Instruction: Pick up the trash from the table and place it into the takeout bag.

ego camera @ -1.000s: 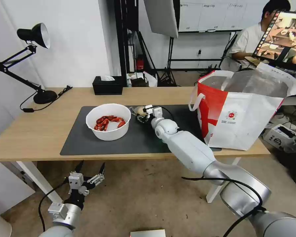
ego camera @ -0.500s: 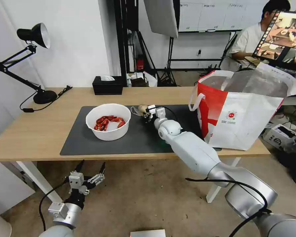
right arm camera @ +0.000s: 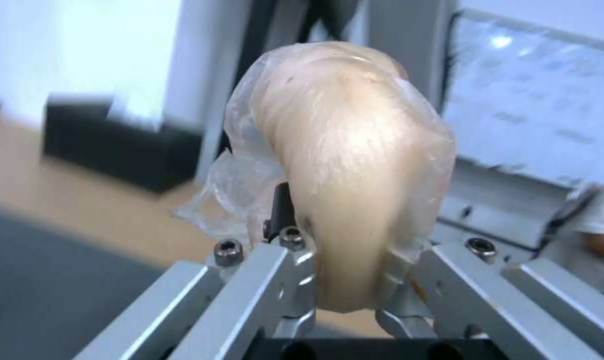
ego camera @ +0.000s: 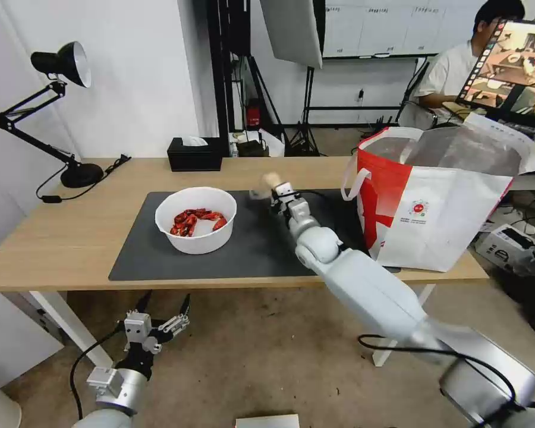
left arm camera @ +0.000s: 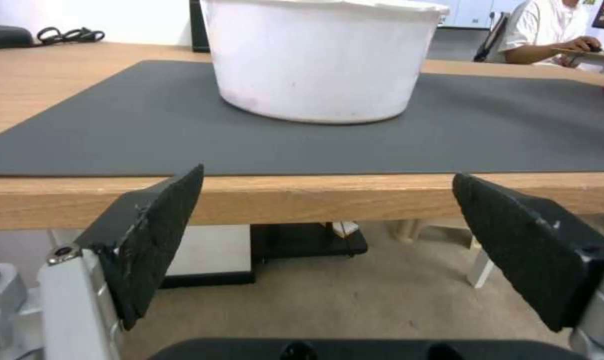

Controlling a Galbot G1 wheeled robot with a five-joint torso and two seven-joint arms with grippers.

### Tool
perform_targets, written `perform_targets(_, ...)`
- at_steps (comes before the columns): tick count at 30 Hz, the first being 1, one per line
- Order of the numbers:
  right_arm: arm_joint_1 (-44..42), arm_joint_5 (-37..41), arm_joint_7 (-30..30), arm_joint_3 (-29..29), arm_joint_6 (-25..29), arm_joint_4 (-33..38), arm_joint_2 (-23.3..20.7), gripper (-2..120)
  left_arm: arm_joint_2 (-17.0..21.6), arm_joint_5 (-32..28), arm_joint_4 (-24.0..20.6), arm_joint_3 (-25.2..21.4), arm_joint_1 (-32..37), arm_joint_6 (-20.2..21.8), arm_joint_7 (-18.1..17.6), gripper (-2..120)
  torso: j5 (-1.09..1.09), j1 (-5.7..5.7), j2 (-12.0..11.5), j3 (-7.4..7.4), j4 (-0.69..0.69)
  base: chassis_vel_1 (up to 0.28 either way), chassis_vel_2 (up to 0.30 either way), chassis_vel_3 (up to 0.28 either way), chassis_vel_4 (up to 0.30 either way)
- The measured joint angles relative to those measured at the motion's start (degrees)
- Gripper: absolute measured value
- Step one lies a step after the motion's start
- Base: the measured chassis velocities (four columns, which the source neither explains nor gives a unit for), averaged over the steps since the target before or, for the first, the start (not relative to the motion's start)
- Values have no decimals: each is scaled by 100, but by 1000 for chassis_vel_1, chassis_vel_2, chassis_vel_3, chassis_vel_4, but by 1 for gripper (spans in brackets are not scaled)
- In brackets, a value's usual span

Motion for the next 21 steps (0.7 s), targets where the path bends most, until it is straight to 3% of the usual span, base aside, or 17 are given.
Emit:
perform_targets(2,-162,-32,375,127,2,533,-143,7,9,0,-12,12,0,-1,-2,100,0,0,0,0,1,0,0,0,0)
perform_targets(7,-321,-111,733,279,-78,1110,-316,7,27,1,-16,41,-13,1,-5,100,0,0,0,0,1,0,0,0,0)
perform_targets(9,-467,-198,1148,501,-412,1639,-533,7,40,8,-43,68,-19,15,-14,100,0,0,0,0,1,0,0,0,0)
perform_targets(15,-541,-150,1600,882,-858,2059,-804,7,30,52,-70,115,-4,23,-16,100,0,0,0,0,1,0,0,0,0)
perform_targets(21,-456,455,1801,1383,-1098,2199,-1284,7,5,80,-83,145,9,25,-17,100,0,0,0,0,0,0,0,0,0)
